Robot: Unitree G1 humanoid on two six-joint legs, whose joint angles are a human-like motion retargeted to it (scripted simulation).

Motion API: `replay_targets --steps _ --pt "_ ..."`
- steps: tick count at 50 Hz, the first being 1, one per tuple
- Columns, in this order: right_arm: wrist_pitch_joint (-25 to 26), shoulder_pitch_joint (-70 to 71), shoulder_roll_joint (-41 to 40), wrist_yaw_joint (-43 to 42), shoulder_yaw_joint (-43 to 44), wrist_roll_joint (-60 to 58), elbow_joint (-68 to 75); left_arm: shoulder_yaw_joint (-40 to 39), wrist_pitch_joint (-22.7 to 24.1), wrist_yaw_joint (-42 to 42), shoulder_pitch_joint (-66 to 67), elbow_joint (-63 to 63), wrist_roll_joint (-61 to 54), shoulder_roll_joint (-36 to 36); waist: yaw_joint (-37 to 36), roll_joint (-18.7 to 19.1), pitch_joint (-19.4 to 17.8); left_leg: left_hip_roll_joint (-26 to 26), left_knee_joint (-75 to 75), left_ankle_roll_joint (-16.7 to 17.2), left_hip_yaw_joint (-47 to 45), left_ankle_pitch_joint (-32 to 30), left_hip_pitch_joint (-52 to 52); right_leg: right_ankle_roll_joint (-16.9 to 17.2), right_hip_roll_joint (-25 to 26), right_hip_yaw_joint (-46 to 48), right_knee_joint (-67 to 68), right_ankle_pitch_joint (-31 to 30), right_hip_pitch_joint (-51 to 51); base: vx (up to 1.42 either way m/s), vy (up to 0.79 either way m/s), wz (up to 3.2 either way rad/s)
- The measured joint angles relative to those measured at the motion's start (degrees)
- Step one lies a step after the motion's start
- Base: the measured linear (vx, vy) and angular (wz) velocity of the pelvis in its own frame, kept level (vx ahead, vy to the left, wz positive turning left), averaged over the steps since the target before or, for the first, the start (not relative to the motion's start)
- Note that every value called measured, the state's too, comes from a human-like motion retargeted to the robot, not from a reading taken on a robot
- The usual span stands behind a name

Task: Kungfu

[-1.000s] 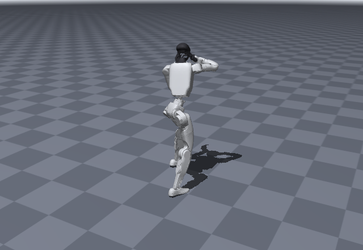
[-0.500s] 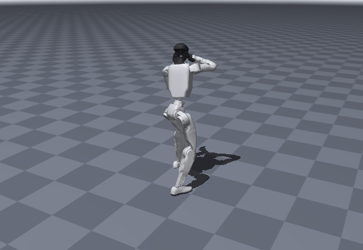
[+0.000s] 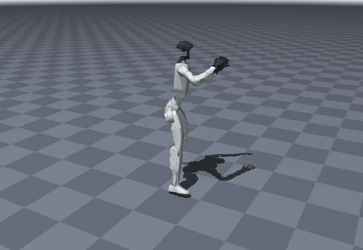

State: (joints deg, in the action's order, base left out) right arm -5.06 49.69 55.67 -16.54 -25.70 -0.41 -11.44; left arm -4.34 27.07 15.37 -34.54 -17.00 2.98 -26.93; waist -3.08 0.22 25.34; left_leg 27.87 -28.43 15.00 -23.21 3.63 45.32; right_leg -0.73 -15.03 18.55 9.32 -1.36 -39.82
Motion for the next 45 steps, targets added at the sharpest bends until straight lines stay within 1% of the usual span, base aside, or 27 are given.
replay_targets --steps 2,3,5,7,8,10,12,13,16,18,20,22,23,25,27,28,30,33,35,36,37,38,40,41,42,43,45 --pt "4.0 -6.7 2.7 5.4 4.0 -2.3 6.7 3.7 -1.1 -8.7 -3.0 -1.6 3.1 -1.2 2.5 2.3 1.7 1.9 -0.1 0.0 -1.4 -0.1 0.2 -1.7 -2.2 10.2 -0.7 -0.7 0.9 -0.14 -0.05 -1.25" --pt "6.1 -9.6 3.9 8.7 6.2 -4.6 10.6 5.8 -1.1 -13.2 -4.8 -2.3 4.6 -1.1 3.8 3.1 2.2 2.4 -0.1 0.0 -2.2 -0.3 0.0 -1.7 -3.0 13.9 -1.2 -1.4 1.7 -0.12 -0.07 -0.84" --pt "10.8 -14.8 6.0 16.4 11.1 -12.2 19.2 11.0 -1.0 -21.5 -8.3 -3.1 6.5 -0.4 6.6 4.1 3.0 2.5 0.1 0.0 -4.0 -0.6 -0.8 -0.2 -4.4 16.5 -1.1 -2.7 1.7 -0.13 -0.12 -0.48" --pt "14.9 -18.9 8.7 24.5 16.4 -23.5 28.1 16.3 -0.5 -27.9 -11.4 -3.0 8.8 1.6 9.4 5.0 3.2 2.5 0.6 0.0 -4.4 -1.1 -1.4 1.2 -4.1 13.2 0.7 -4.3 0.1 -0.10 -0.25 -0.30" --pt "16.5 -20.7 9.8 27.6 18.8 -29.5 32.5 18.7 0.1 -30.3 -12.6 -2.6 10.8 3.1 10.7 5.6 3.4 2.5 1.2 0.0 -4.4 -1.4 -1.5 2.2 -3.5 10.4 2.2 -3.4 -1.3 -0.08 -0.37 -0.28" --pt "17.1 -24.2 12.2 33.4 23.5 -40.7 41.3 23.2 1.2 -33.5 -14.1 -1.2 15.4 6.6 12.5 6.6 4.1 2.8 3.2 0.0 -4.3 -2.7 -1.7 4.3 -2.6 6.1 6.9 -0.2 -4.7 -0.09 -0.47 -0.26" --pt "16.9 -26.8 14.4 35.1 28.2 -49.3 49.6 25.7 1.3 -34.1 -14.6 0.2 19.9 10.5 14.6 7.1 4.2 2.5 6.4 0.0 -5.3 -5.0 -3.0 5.9 -0.8 0.1 10.5 2.5 -8.0 -0.14 -0.59 -0.18" --pt "17.6 -27.6 14.5 34.4 30.9 -53.4 53.8 26.4 1.5 -33.9 -14.5 0.8 21.3 12.2 15.2 7.1 4.0 2.4 8.2 0.0 -6.4 -6.6 -4.4 5.8 0.1 -1.1 11.3 3.8 -8.6 -0.11 -0.65 -0.46" --pt "21.2 -28.9 12.8 28.2 39.2 -62.9 66.4 28.3 3.3 -33.5 -14.0 1.9 21.1 15.8 16.0 6.9 3.3 5.1 12.7 0.0 -9.1 -13.7 -9.5 4.0 4.2 1.2 12.5 8.2 -6.8 0.01 -0.74 -0.68" --pt "23.0 -30.1 11.7 23.7 43.9 -64.3 74.6 29.6 4.5 -33.8 -13.4 2.1 19.1 17.5 16.6 6.0 3.3 5.7 15.7 -1.4 -10.8 -20.3 -11.6 2.4 5.8 3.8 10.8 9.3 -5.0 0.04 -1.01 -0.09" --pt "24.2 -31.9 12.0 21.1 47.4 -62.0 81.8 31.2 5.2 -34.4 -13.3 2.3 17.0 19.0 16.8 3.8 3.9 3.4 16.9 -3.8 -8.6 -21.3 -11.7 1.3 5.3 7.8 8.3 8.9 -3.4 -0.06 -0.63 0.24" --pt "25.5 -33.8 12.7 20.0 50.0 -58.6 86.1 32.3 5.0 -34.7 -13.9 2.8 15.8 19.2 16.5 -0.2 4.2 -4.1 14.1 0.0 0.8 -12.9 -10.4 0.9 3.1 8.4 6.0 6.9 -3.8 -0.17 -0.60 0.01" --pt "26.0 -34.9 13.1 19.4 51.1 -56.4 87.4 32.7 4.8 -35.0 -14.4 3.2 15.5 19.0 16.0 -3.1 4.4 -9.9 11.4 0.0 7.0 -7.8 -9.0 0.7 2.0 6.5 4.7 5.6 -4.5 -0.19 -0.44 -0.46" --pt "25.7 -36.4 13.8 19.1 51.9 -53.3 89.2 33.2 4.3 -35.2 -14.7 3.8 15.0 18.2 14.3 -7.2 3.3 -17.8 6.5 0.0 13.3 -1.6 -7.7 -0.2 3.2 4.7 1.7 4.1 -3.0 -0.14 -0.41 -1.10" --pt "24.6 -36.8 14.4 19.6 51.1 -52.3 89.7 33.3 3.8 -35.0 -14.6 4.3 14.3 17.5 11.3 -9.9 1.6 -20.7 1.7 -1.4 10.8 2.5 -7.0 -1.0 5.6 3.2 -1.0 3.0 -0.7 -0.06 -0.44 -1.33" --pt "24.4 -37.0 14.7 19.8 50.9 -52.7 89.7 33.3 3.6 -34.9 -14.4 4.5 14.0 17.5 10.8 -9.7 1.1 -22.6 0.4 -2.6 10.9 3.9 -6.2 -1.4 6.5 3.7 -1.8 2.8 0.2 -0.01 -0.28 -0.76" --pt "24.5 -36.9 14.8 19.7 50.6 -54.0 89.2 33.0 3.4 -35.0 -13.5 4.5 13.7 17.7 9.8 -9.5 0.5 -27.3 0.6 -3.5 13.0 4.9 -5.2 -2.5 8.9 3.9 -2.9 2.8 1.6 0.02 -0.20 -0.60" --pt "24.1 -36.6 12.7 19.2 50.0 -53.7 87.8 33.1 3.7 -35.6 -12.1 4.6 13.6 17.3 8.6 -9.6 0.8 -29.6 3.9 -8.5 15.0 3.5 -3.6 -3.1 12.6 1.2 -2.1 3.9 2.0 0.04 -0.19 -0.78" --pt "21.5 -36.3 10.4 20.0 48.9 -53.9 86.7 33.1 4.3 -35.9 -11.3 4.7 14.3 16.2 8.5 -10.1 1.0 -28.7 6.2 -15.5 14.3 -1.9 -3.1 -1.8 14.0 0.1 0.0 4.2 1.6 0.00 -0.18 -0.84" --pt "20.2 -36.3 9.4 21.0 48.1 -54.9 86.4 33.1 4.5 -36.1 -11.1 4.6 14.7 15.7 8.7 -10.9 1.3 -28.5 6.1 -15.5 14.2 -0.3 -3.7 0.3 14.4 -0.6 1.6 3.6 0.7 -0.05 -0.16 -0.89" --pt "19.1 -36.1 8.5 22.0 47.3 -56.2 86.0 33.0 4.7 -36.2 -10.8 4.5 15.1 15.2 8.7 -11.9 1.6 -28.0 5.8 -15.4 13.7 1.0 -3.9 3.6 14.8 -1.6 3.7 2.4 -0.4 -0.06 -0.17 -1.07" --pt "18.4 -36.0 7.5 23.1 46.5 -58.0 85.8 32.8 4.9 -36.5 -10.6 4.5 15.4 14.8 8.4 -13.4 2.2 -26.9 5.2 -15.1 12.3 1.6 -3.2 9.0 14.8 -3.4 6.4 0.3 -2.1 -0.16 -0.56 -1.30" --pt "17.8 -35.4 5.2 23.9 46.0 -61.0 85.2 32.0 5.7 -37.1 -10.6 4.5 15.6 13.6 8.1 -16.0 3.9 -19.8 1.5 -11.9 11.9 1.3 2.7 15.7 19.9 -0.1 14.6 -6.9 -10.7 -0.43 -1.34 -1.07" --pt "16.9 -35.6 4.3 24.2 46.1 -61.9 85.1 32.4 5.7 -36.9 -10.4 4.4 15.6 13.9 9.4 -13.2 4.1 -15.7 -0.7 -10.6 13.4 1.0 5.6 15.7 21.1 5.4 19.9 -11.5 -15.7 -0.55 -1.45 -0.16" --pt "16.0 -35.8 3.4 24.5 46.1 -62.7 85.0 32.7 5.7 -36.7 -10.2 4.2 15.4 14.1 10.1 -10.1 4.3 -12.0 -2.5 -9.7 15.5 0.9 8.3 15.7 22.5 9.2 25.7 -14.7 -20.4 -0.35 -0.88 0.01" --pt "15.1 -35.8 2.7 24.8 46.2 -63.4 84.8 32.9 5.7 -36.5 -10.0 4.0 15.0 14.2 9.9 -6.5 4.4 -8.9 -3.7 -9.4 18.7 1.1 10.9 15.7 24.4 9.9 32.5 -14.9 -24.3 -0.16 -0.25 -1.13" --pt "14.6 -35.0 1.7 24.5 46.1 -64.0 84.5 32.6 5.8 -36.1 -10.0 3.5 13.9 14.1 5.9 -0.5 4.5 -0.7 -5.3 -9.6 23.1 0.9 16.1 15.7 23.1 11.6 50.1 -14.3 -30.3 -0.10 0.49 -2.68"
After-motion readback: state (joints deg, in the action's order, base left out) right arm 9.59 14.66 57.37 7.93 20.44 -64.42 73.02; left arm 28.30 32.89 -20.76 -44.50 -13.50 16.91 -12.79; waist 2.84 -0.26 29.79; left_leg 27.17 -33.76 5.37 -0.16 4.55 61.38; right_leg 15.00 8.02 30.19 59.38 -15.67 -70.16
